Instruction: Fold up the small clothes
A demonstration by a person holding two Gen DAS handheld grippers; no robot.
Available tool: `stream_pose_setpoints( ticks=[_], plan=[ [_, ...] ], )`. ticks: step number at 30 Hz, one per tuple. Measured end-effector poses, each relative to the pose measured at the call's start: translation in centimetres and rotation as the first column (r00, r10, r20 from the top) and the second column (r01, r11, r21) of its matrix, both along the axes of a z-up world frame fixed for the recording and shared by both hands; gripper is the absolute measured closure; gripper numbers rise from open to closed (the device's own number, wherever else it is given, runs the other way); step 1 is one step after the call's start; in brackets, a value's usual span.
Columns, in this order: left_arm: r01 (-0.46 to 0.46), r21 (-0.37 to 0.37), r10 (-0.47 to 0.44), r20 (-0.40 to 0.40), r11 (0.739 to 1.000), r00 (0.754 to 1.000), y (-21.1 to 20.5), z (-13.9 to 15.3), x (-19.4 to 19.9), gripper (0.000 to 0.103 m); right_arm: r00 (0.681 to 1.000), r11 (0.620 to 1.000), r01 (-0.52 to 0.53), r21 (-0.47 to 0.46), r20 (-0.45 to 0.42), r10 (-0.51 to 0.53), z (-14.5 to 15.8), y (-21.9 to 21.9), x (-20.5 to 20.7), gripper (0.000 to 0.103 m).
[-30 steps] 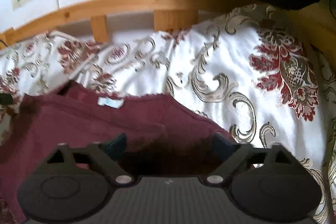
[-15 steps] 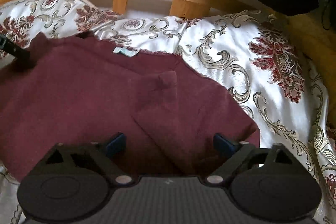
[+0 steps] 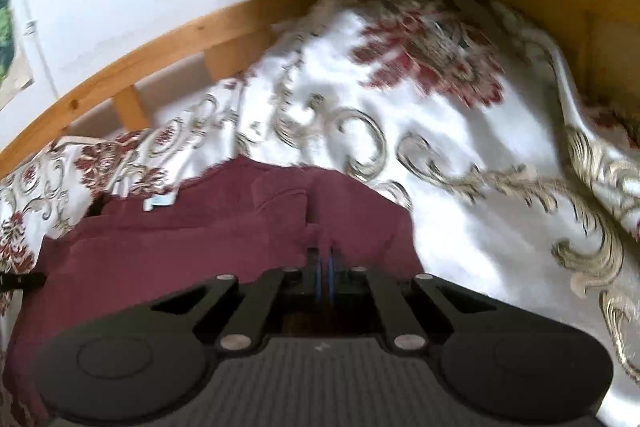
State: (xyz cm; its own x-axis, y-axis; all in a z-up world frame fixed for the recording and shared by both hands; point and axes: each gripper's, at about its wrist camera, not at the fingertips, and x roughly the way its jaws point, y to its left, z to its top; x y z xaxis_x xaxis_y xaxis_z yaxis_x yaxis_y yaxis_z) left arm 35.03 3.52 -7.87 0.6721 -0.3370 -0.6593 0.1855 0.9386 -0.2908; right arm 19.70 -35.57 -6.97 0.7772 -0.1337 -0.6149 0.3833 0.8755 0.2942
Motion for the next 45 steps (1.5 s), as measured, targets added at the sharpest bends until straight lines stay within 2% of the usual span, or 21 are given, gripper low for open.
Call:
stream_pose_setpoints(
  ticks=[4, 9, 12, 14, 16, 17, 18, 19, 20, 22, 24, 25, 27, 29, 31, 33, 35, 38, 40, 45],
  plan=[
    [-0.017, -0.024, 0.016, -0.021, 1.000, 1.000, 0.6, -0.3, 0.2, 0.100, 1.000, 0.999, 0.031, 0.020, 0.001, -0.031, -0.3, -0.2, 0.0, 0.099],
    [-0.006, -0.015, 0.006, 0.012, 1.000, 1.000, 0.4, 0.7, -0.4, 0.101, 0.999, 0.999, 0.012, -0.035, 0.033, -0.011, 0.9, 0.0, -0.2, 0.099],
    [0.002, 0.008, -0.002, -0.009, 1.000, 1.000, 0.1, 0.2, -0.2, 0.099, 0.999, 0.996, -0.030, -0.085, -0.039, 0.026, 0.6, 0.6, 0.5, 0.096],
    [0.002, -0.002, -0.002, -0.042, 1.000, 0.999, 0.2, -0.1, 0.0, 0.093, 0.997, 0.992, -0.021, -0.124, -0.077, 0.012, 0.1, 1.0, 0.4, 0.091],
    [-0.011, -0.025, 0.010, -0.047, 1.000, 0.999, 0.5, 0.1, -0.1, 0.081, 0.997, 0.989, -0.019, -0.150, -0.072, 0.008, 0.2, 1.5, -0.1, 0.083],
    [-0.017, -0.033, 0.015, -0.040, 0.999, 0.999, 0.6, 0.3, -0.3, 0.076, 0.997, 0.985, -0.022, -0.173, -0.073, 0.009, 0.3, 1.8, -0.4, 0.074],
    [-0.026, -0.034, 0.025, -0.032, 0.999, 0.999, 0.8, 0.6, -0.4, 0.066, 0.997, 0.979, -0.027, -0.203, -0.072, 0.013, 0.6, 2.2, -0.8, 0.067],
    [-0.039, -0.031, 0.038, -0.022, 0.999, 0.999, 0.9, 0.9, -0.7, 0.055, 0.998, 0.974, -0.028, -0.225, -0.066, 0.014, 0.9, 2.5, -1.1, 0.063],
    [-0.050, -0.026, 0.050, -0.015, 0.998, 0.999, 0.9, 1.2, -1.0, 0.050, 0.998, 0.972, -0.030, -0.233, -0.058, 0.017, 1.1, 2.9, -1.5, 0.058],
    [-0.071, -0.011, 0.071, -0.001, 0.997, 0.997, 1.0, 1.7, -1.8, 0.030, 0.998, 0.969, -0.041, -0.243, -0.053, 0.029, 1.3, 3.9, -2.5, 0.047],
    [-0.068, 0.012, 0.068, -0.002, 0.998, 0.998, 0.8, 2.0, -2.7, 0.024, 0.998, 0.959, -0.049, -0.279, -0.051, 0.036, 1.2, 5.1, -3.5, 0.031],
    [-0.061, 0.023, 0.061, -0.002, 0.998, 0.998, 0.7, 2.0, -3.3, 0.021, 0.998, 0.953, -0.044, -0.301, -0.052, 0.030, 1.0, 5.6, -4.1, 0.029],
    [-0.035, 0.065, 0.035, -0.003, 0.997, 0.999, 0.3, 1.6, -4.5, 0.016, 0.998, 0.938, -0.016, -0.345, -0.062, -0.006, 0.7, 6.3, -5.1, 0.026],
    [-0.024, 0.147, 0.028, -0.024, 0.989, 0.999, -0.3, 0.7, -5.5, 0.016, 0.992, 0.917, 0.031, -0.397, -0.104, -0.078, -0.2, 6.7, -5.6, 0.024],
    [-0.004, 0.216, 0.018, -0.064, 0.976, 0.998, -1.0, -0.3, -5.8, 0.016, 0.985, 0.913, 0.073, -0.402, -0.117, -0.130, -0.8, 6.3, -6.3, 0.020],
    [0.008, 0.256, 0.011, -0.069, 0.967, 0.998, -1.3, -0.9, -5.7, 0.016, 0.982, 0.902, 0.094, -0.421, -0.108, -0.153, -1.2, 6.3, -6.9, 0.016],
    [0.005, 0.257, 0.016, -0.078, 0.966, 0.997, -1.2, -1.0, -5.4, 0.015, 0.982, 0.894, 0.105, -0.437, -0.099, -0.163, -1.1, 6.5, -7.1, 0.015],
    [-0.019, 0.211, 0.042, -0.105, 0.977, 0.994, -0.5, -0.4, -5.8, 0.016, 0.979, 0.889, 0.150, -0.433, -0.063, -0.196, -0.4, 6.7, -7.6, 0.014],
    [-0.036, 0.191, 0.058, -0.106, 0.981, 0.993, -0.2, 0.4, -6.4, 0.013, 0.982, 0.898, 0.154, -0.412, -0.036, -0.184, 0.1, 6.5, -7.6, 0.010],
    [-0.046, 0.160, 0.065, -0.116, 0.986, 0.991, 0.0, 2.0, -8.9, 0.001, 0.991, 0.899, 0.106, -0.424, -0.027, -0.129, 1.4, 5.9, -3.3, 0.003]
  ],
)
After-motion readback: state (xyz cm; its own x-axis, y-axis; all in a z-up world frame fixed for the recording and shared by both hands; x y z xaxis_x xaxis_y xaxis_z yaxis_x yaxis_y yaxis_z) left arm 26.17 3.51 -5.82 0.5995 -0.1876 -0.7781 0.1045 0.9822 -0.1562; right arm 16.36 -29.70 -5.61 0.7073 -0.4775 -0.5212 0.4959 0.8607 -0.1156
